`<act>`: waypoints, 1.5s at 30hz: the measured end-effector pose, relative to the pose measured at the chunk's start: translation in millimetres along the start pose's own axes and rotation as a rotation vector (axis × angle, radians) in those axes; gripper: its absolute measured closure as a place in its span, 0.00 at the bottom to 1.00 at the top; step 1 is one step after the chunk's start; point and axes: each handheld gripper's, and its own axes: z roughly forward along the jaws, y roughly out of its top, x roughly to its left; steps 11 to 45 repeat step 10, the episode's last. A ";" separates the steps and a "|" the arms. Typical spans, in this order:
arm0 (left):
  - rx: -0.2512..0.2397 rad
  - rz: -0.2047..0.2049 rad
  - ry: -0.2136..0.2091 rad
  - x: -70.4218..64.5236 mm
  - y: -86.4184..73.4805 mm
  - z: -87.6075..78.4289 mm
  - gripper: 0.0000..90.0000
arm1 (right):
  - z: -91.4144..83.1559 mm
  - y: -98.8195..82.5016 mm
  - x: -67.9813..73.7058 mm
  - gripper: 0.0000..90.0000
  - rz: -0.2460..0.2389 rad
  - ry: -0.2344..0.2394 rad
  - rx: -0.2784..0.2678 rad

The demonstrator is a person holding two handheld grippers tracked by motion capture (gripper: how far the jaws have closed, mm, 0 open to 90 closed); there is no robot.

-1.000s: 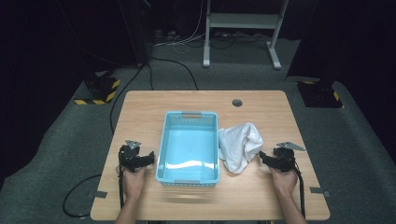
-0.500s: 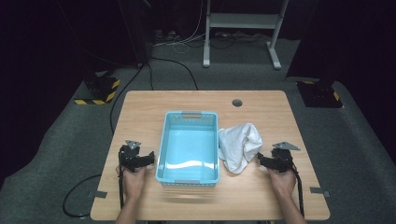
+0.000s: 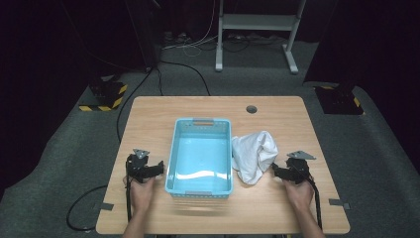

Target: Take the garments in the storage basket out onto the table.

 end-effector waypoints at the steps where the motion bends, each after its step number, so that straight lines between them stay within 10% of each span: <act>1: 0.000 0.000 0.000 0.0 0.0 0.0 0.12 | 0.0 0.0 0.0 0.25 0.000 0.000 0.000; 45: 0.000 0.000 -0.001 0.0 0.0 0.0 0.12 | 0.0 0.1 -0.4 0.23 0.000 0.011 0.002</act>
